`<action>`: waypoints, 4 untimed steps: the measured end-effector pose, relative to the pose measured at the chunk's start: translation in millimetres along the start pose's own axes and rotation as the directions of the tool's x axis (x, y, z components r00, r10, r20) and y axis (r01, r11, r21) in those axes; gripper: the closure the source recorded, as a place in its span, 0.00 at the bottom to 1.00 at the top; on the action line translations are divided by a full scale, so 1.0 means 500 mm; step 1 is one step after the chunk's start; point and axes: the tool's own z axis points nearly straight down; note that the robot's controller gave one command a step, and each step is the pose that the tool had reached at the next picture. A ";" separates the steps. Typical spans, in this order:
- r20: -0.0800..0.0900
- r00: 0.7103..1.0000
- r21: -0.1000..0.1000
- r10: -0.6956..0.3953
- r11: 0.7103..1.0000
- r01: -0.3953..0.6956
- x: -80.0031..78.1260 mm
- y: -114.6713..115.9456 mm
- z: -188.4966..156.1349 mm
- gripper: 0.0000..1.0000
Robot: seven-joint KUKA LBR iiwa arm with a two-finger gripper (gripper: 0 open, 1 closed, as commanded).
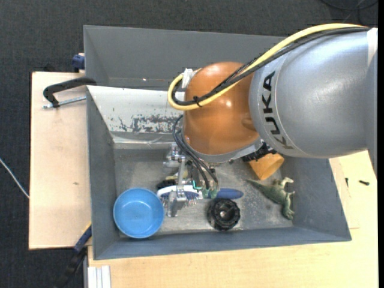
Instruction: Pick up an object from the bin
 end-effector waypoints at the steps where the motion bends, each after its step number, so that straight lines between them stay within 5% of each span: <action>1: 0.015 0.974 -0.001 -0.227 0.974 0.228 -0.032 0.100 -0.032 0.00; 2: 0.014 0.967 0.000 -0.254 0.967 0.254 -0.013 0.066 0.241 0.00; 3: 0.049 0.968 -0.002 -0.247 0.969 0.247 -0.032 0.066 0.224 1.00; 4: 0.022 0.968 0.000 -0.251 0.968 0.251 -0.048 0.060 -0.036 1.00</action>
Offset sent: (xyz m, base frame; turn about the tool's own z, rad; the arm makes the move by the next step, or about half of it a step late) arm 0.0153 0.0476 0.0143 -0.2268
